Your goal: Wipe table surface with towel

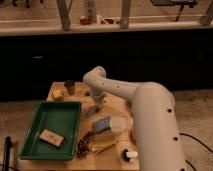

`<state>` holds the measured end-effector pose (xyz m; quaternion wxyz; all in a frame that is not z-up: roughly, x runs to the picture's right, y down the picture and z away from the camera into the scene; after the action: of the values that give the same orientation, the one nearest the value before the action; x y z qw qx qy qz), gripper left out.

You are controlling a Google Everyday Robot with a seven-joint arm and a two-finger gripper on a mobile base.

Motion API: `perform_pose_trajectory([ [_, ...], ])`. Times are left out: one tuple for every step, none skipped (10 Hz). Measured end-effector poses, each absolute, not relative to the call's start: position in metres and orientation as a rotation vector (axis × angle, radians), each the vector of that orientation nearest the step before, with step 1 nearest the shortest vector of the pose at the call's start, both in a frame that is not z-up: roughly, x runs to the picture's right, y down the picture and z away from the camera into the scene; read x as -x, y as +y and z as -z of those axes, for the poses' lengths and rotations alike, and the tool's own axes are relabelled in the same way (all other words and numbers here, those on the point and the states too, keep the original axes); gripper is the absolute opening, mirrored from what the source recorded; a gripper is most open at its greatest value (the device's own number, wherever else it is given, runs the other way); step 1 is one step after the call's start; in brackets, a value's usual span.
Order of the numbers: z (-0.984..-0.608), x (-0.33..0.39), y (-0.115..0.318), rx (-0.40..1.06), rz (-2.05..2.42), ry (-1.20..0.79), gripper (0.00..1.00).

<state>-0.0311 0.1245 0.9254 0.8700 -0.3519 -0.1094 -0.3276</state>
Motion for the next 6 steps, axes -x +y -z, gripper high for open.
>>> perform_pose_trajectory([
  [-0.923,0.028,0.128,0.748,0.691,-0.223,0.00],
  [-0.922,0.018,0.129,0.758,0.682,-0.207,0.00],
  [-0.921,0.003,0.129,0.765,0.667,-0.189,0.00],
  [-0.921,-0.012,0.127,0.769,0.647,-0.170,0.00],
  [-0.922,-0.030,0.124,0.772,0.620,-0.147,0.00],
  [-0.925,-0.042,0.119,0.770,0.598,-0.128,0.00],
])
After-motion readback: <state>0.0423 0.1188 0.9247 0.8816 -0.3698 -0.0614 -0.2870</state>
